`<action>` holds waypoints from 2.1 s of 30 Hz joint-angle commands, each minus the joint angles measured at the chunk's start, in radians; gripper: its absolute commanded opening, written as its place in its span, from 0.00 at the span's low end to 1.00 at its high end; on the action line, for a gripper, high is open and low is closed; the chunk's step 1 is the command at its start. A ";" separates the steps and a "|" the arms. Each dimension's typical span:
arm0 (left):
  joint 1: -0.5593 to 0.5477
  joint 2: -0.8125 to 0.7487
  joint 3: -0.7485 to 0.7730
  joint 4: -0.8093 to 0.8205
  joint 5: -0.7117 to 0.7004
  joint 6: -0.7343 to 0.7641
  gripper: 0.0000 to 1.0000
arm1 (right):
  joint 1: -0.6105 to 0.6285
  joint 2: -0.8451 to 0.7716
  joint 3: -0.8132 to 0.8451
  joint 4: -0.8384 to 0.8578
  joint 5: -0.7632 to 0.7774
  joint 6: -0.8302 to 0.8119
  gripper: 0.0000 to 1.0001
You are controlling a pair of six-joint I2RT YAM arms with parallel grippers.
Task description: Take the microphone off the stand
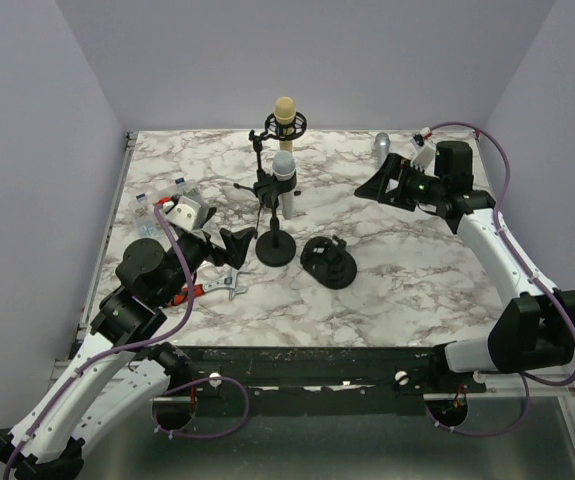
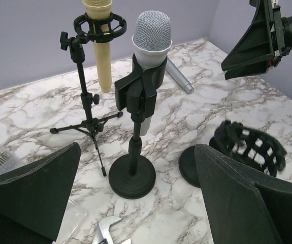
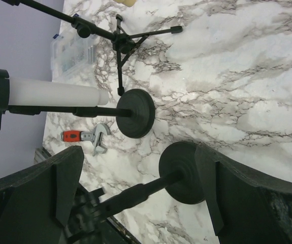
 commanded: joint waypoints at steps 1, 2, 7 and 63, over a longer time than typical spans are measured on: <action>-0.003 -0.011 0.003 -0.012 -0.035 -0.012 0.99 | 0.042 -0.032 0.060 -0.084 0.126 -0.043 1.00; -0.004 -0.011 0.002 -0.012 -0.035 -0.012 0.99 | 0.063 -0.030 0.076 -0.099 0.147 -0.052 1.00; -0.004 -0.012 0.003 -0.013 -0.036 -0.013 0.98 | 0.230 -0.014 0.178 -0.160 0.337 -0.092 1.00; 0.010 0.089 -0.065 0.120 0.028 -0.093 0.99 | 0.864 0.391 0.677 -0.094 1.275 -0.362 0.01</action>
